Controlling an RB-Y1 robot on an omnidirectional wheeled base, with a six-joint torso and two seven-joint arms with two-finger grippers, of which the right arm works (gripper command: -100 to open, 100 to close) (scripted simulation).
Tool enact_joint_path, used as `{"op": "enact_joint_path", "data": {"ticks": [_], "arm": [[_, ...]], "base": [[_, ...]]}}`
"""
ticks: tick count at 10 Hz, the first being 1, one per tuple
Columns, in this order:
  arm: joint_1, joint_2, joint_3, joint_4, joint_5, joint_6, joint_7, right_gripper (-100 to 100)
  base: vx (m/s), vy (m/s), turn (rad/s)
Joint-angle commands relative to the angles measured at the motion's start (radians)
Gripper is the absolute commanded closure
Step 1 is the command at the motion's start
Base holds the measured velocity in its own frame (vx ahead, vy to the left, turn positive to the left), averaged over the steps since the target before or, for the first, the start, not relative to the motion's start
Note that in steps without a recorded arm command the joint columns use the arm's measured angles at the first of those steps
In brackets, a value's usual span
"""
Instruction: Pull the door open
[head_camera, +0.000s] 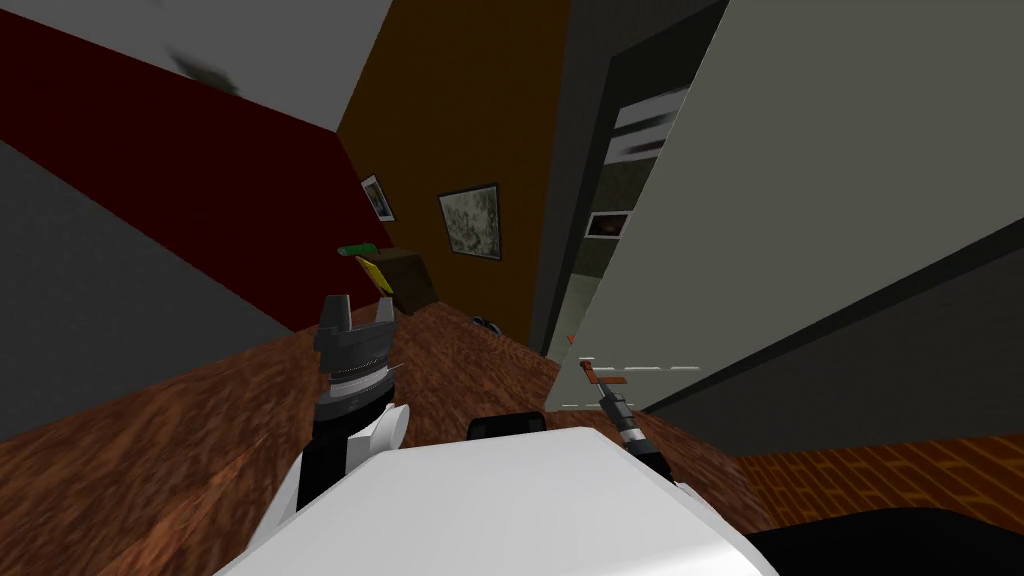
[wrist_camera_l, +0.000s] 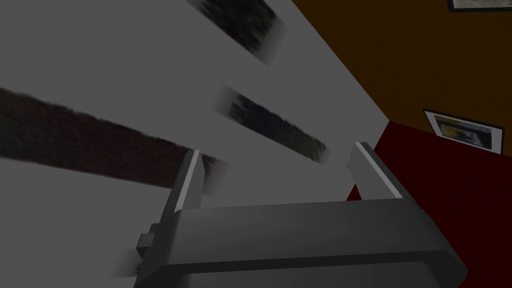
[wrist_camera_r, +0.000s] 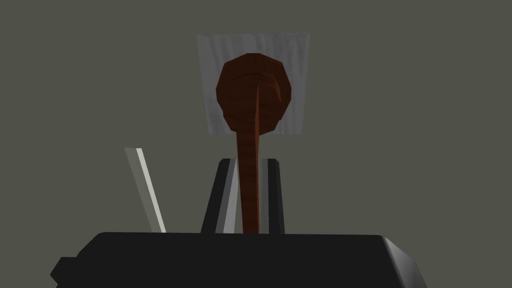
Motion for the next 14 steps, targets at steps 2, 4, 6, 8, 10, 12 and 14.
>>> {"op": "enact_joint_path", "data": {"ticks": [2,4,6,8,10,12,14], "arm": [[-0.001,-0.008,0.006,0.021,0.001,-0.027,-0.008,100],[-0.001,-0.014,0.01,0.035,0.001,-0.046,-0.014,100],[-0.001,-0.02,0.014,0.049,0.002,-0.063,-0.02,100],[0.0,-0.026,0.018,0.062,0.002,-0.08,-0.025,100],[-0.005,-0.021,0.026,0.077,0.006,-0.088,-0.027,100],[-0.006,-0.025,0.027,0.09,0.005,-0.102,-0.03,100],[-0.006,-0.028,0.028,0.102,0.005,-0.115,-0.033,100]], "base": [[-0.21,-0.069,0.166],[-0.221,-0.047,0.175],[-0.226,-0.07,0.14],[-0.203,-0.06,0.146],[-0.113,-0.024,0.098],[-0.192,-0.062,0.193],[-0.188,-0.053,0.114]]}}
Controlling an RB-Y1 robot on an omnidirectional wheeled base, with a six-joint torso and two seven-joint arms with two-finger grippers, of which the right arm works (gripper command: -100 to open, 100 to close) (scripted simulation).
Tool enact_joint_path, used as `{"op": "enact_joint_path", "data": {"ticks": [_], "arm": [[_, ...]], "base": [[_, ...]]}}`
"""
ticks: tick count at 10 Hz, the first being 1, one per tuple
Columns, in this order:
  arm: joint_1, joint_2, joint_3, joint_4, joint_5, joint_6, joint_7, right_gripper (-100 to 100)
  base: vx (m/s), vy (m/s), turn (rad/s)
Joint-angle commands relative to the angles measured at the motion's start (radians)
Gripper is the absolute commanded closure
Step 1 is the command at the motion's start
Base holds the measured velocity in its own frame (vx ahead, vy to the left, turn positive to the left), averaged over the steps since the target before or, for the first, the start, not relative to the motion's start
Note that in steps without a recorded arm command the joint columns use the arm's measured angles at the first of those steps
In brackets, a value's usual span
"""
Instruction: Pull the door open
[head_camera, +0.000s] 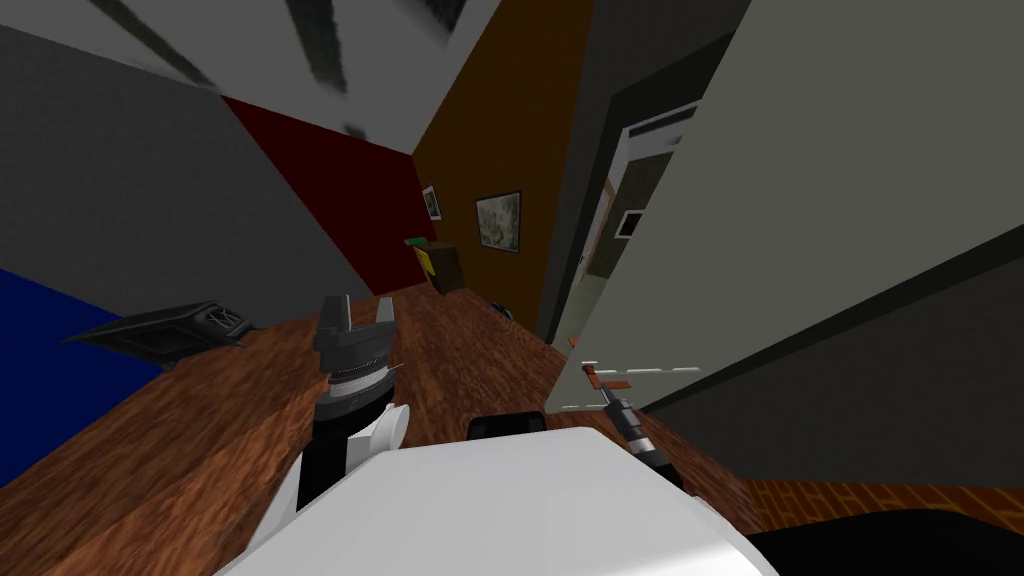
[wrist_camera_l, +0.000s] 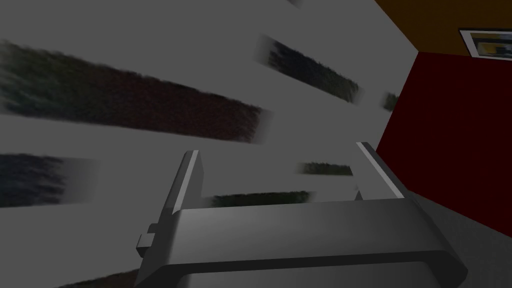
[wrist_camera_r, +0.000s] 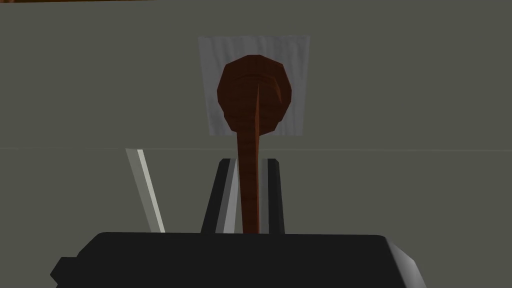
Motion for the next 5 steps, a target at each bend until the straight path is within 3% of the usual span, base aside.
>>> {"op": "enact_joint_path", "data": {"ticks": [1,5], "arm": [[0.005,-0.006,-0.001,0.007,-0.003,-0.01,-0.004,100],[0.004,-0.013,0.001,0.033,-0.005,-0.038,-0.01,100]], "base": [[-0.197,-0.081,0.173],[-0.205,-0.04,0.149]]}}
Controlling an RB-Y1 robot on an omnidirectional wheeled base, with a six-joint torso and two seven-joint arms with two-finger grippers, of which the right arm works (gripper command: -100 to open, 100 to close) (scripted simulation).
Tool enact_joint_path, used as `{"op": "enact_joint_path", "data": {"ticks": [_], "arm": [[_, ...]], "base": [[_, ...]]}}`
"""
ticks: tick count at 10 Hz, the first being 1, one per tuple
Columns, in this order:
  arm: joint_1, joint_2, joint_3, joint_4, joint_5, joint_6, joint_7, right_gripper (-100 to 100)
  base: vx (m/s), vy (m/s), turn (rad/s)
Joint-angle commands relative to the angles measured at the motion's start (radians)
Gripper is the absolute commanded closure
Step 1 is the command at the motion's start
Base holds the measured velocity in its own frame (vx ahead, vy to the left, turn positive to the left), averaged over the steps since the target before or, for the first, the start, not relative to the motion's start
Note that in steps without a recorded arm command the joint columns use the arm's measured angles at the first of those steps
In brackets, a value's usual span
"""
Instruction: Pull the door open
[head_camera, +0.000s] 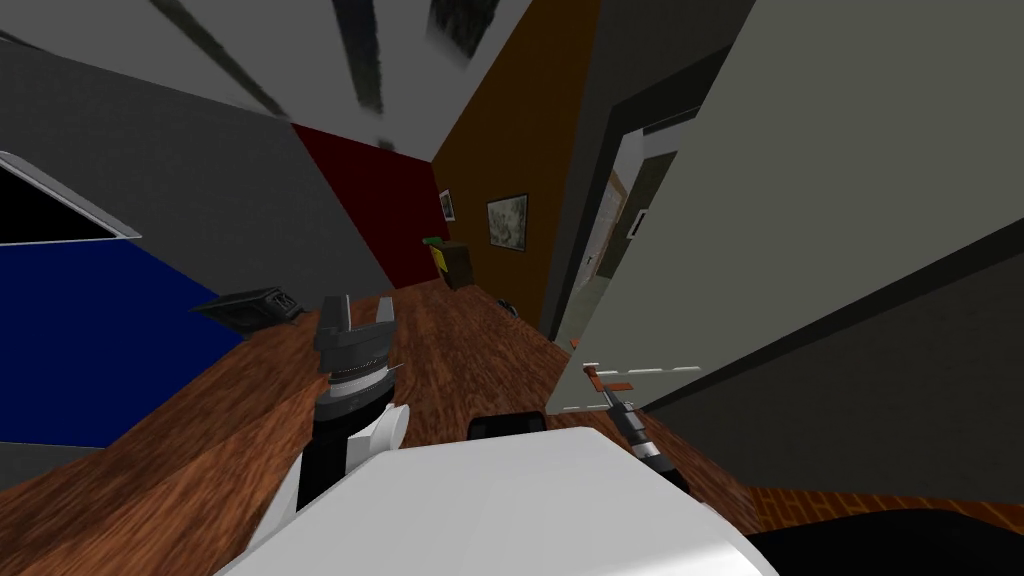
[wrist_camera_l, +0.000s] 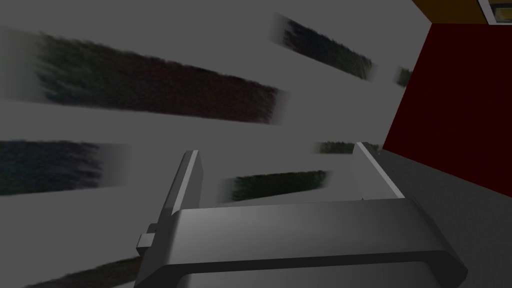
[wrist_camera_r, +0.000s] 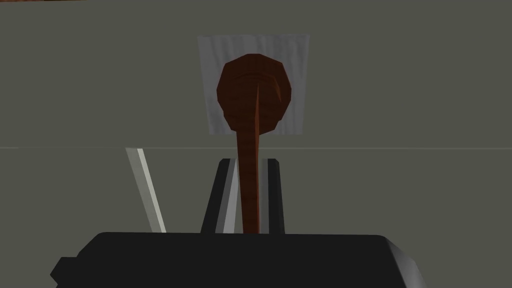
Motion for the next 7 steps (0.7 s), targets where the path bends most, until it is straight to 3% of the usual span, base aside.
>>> {"op": "enact_joint_path", "data": {"ticks": [1,7], "arm": [[0.0,0.0,0.0,0.0,0.0,0.0,0.0,100],[-0.029,-0.006,0.004,0.028,0.007,-0.004,-0.009,100]], "base": [[-0.088,-0.02,0.032],[-0.195,-0.056,0.137]]}}
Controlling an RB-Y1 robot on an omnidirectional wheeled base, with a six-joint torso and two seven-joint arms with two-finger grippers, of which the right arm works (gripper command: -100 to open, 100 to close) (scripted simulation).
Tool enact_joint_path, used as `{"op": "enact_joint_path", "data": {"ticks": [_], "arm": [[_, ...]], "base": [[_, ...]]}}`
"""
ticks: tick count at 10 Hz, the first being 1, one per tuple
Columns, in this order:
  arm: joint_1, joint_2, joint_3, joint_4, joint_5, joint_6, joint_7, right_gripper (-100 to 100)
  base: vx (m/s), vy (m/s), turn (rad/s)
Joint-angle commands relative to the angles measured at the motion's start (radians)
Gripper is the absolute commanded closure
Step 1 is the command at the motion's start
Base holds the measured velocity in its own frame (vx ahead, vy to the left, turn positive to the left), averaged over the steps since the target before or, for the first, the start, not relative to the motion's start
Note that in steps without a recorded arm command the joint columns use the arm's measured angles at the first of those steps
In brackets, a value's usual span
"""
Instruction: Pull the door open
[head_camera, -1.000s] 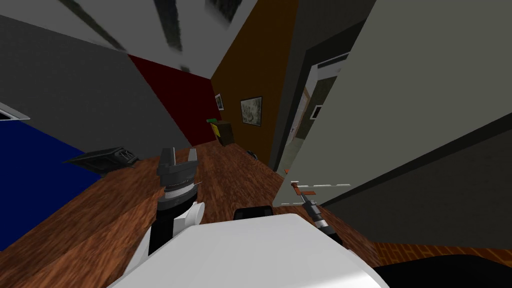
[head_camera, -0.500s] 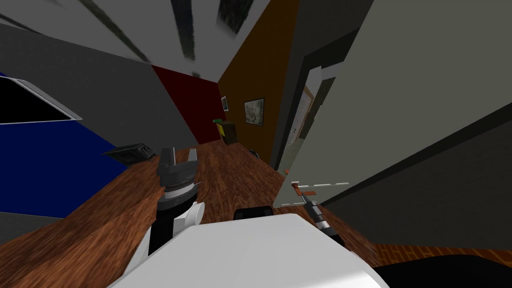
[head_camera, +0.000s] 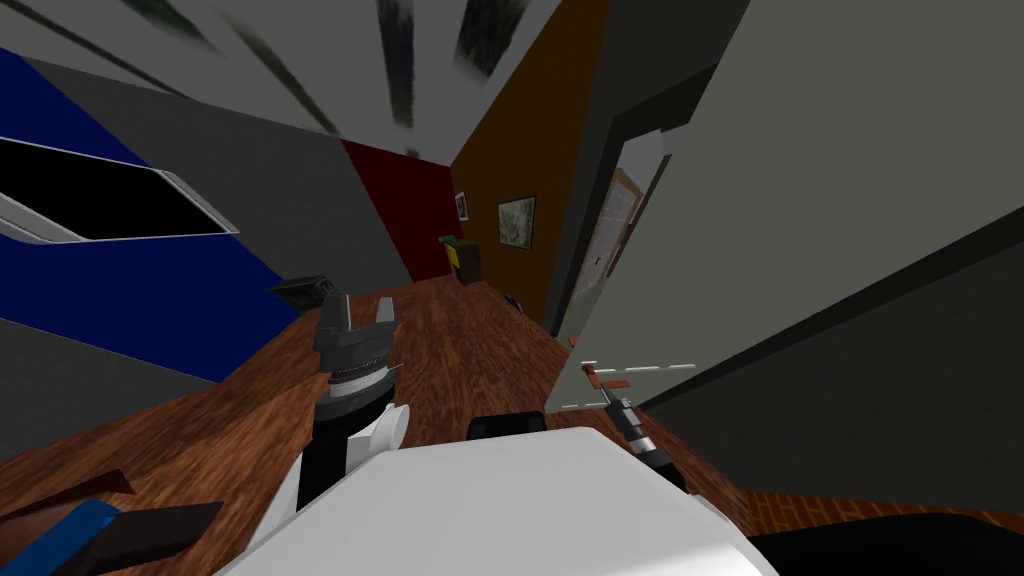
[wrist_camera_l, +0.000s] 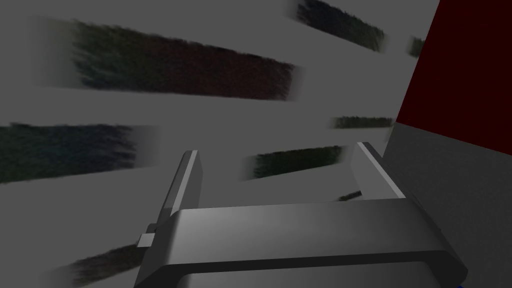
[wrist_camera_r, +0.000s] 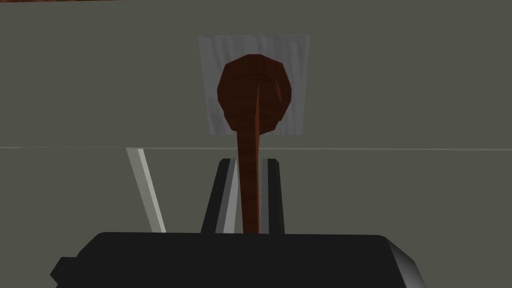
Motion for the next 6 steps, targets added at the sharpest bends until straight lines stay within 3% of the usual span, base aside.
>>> {"op": "enact_joint_path", "data": {"ticks": [1,6], "arm": [[-0.003,-0.006,-0.003,0.003,-0.001,0.0,-0.003,100],[-0.023,-0.011,-0.001,0.022,0.003,-0.004,-0.009,100]], "base": [[-0.203,-0.054,0.156],[-0.178,-0.047,0.112]]}}
